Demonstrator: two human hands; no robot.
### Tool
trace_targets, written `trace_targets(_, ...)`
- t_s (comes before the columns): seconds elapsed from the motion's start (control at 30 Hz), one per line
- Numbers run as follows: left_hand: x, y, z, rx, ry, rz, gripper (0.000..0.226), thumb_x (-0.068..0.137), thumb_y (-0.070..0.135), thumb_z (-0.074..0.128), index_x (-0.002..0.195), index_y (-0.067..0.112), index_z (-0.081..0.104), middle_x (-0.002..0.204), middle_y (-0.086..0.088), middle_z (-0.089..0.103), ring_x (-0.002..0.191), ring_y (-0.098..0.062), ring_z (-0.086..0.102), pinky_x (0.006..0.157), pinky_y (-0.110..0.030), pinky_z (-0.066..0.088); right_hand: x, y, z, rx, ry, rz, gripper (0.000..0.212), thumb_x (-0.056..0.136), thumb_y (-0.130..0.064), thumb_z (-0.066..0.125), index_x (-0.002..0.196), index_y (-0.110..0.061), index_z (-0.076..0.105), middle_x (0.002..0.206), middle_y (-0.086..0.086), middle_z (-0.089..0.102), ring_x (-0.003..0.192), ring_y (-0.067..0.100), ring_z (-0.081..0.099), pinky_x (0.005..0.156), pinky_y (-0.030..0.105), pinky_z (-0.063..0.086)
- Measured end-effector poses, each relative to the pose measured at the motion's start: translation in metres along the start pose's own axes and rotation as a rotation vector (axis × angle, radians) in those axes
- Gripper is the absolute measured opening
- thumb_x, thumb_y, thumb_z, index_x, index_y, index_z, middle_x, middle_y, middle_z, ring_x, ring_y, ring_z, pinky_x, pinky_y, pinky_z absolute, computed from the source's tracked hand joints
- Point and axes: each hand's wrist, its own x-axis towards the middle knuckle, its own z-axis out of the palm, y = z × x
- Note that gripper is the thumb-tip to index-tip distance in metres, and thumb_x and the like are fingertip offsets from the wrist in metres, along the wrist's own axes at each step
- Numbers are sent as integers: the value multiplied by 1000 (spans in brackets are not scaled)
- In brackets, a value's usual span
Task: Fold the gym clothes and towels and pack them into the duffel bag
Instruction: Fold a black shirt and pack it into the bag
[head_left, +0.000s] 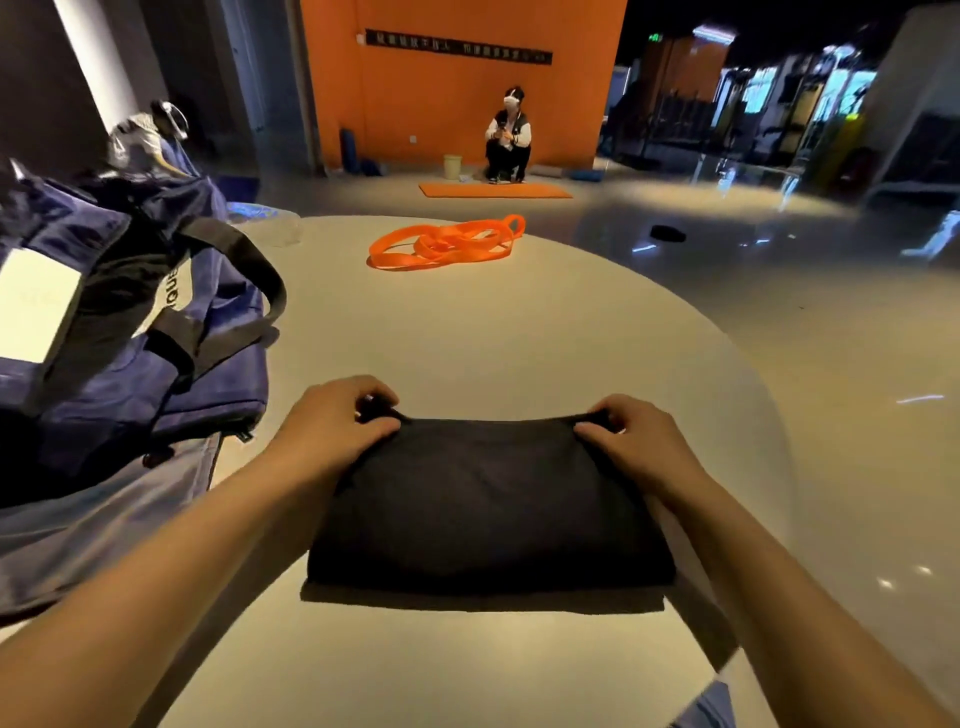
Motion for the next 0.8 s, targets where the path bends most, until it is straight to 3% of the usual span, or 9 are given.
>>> trace_targets(0.1, -1, -10, 15, 95, 110, -4, 30, 88, 28, 66, 118, 26, 61, 113, -1, 62, 103, -23, 58, 90, -35, 46, -3, 12, 10, 27, 72, 8, 4, 89, -32, 63, 90, -28, 64, 89, -11, 64, 83, 9, 59, 65, 20, 40)
trace_targets(0.2, -10, 2, 12, 248, 235, 214, 38, 91, 48, 48, 118, 26, 62, 123, 3, 60, 114, -22, 54, 95, -39, 40, -3, 12, 9, 22, 96, -5, 5, 90, -32, 62, 91, -27, 63, 86, -14, 62, 79, 5, 56, 62, 17, 39)
trace_targets(0.3, -26, 35, 16, 339, -5, 406, 62, 86, 68, 23, 130, 36, 55, 138, 12, 51, 127, -14, 45, 104, -33, 28, 1, 10, 10, -81, 66, 9, 9, 94, -30, 56, 92, -23, 60, 85, -9, 60, 80, 13, 54, 65, 26, 36)
trace_targets(0.37, -27, 40, 29, 453, -257, 362, 75, 80, 79, 9, 144, 46, 29, 155, 15, 24, 143, -10, 19, 117, -39, 9, 4, 9, 9, -115, 55, 33, 11, 96, -29, 52, 92, -21, 58, 87, -5, 60, 80, 15, 53, 69, 27, 34)
trace_targets(0.43, -19, 33, 39, 526, -376, 282, 87, 68, 83, -6, 147, 50, 8, 159, 15, 8, 146, -12, 4, 119, -44, -1, 6, 7, 7, -138, 20, 65, 12, 97, -29, 50, 94, -20, 57, 89, -4, 59, 81, 15, 52, 70, 27, 34)
trace_targets(0.57, -9, 23, 47, 526, -344, 287, 101, 55, 90, -17, 146, 52, 3, 159, 17, 8, 147, -12, 4, 119, -43, 1, 7, 0, 1, -298, -59, 106, 17, 97, -33, 50, 101, -18, 56, 97, 0, 60, 88, 20, 55, 70, 29, 36)
trace_targets(0.67, -12, 24, 49, 538, -319, 303, 100, 57, 89, -16, 147, 50, 5, 159, 17, 9, 146, -12, 6, 119, -43, 3, -6, -22, -8, -592, 28, -17, 32, 97, -37, 46, 123, -19, 51, 118, 4, 55, 104, 25, 55, 77, 34, 45)
trace_targets(0.73, -11, 24, 50, 538, -296, 306, 107, 53, 90, -20, 147, 49, 8, 158, 18, 11, 146, -11, 8, 119, -42, 5, -23, -46, -4, -521, 113, -190, 39, 97, -38, 44, 134, -25, 45, 132, -3, 51, 115, 19, 51, 89, 34, 45)
trace_targets(0.8, -11, 25, 49, 528, -272, 304, 113, 50, 91, -23, 147, 47, 14, 158, 18, 14, 145, -9, 11, 118, -41, 7, -35, -58, 12, -452, 23, -304, 43, 98, -45, 35, 137, -30, 43, 136, -9, 50, 121, 15, 48, 96, 31, 40)
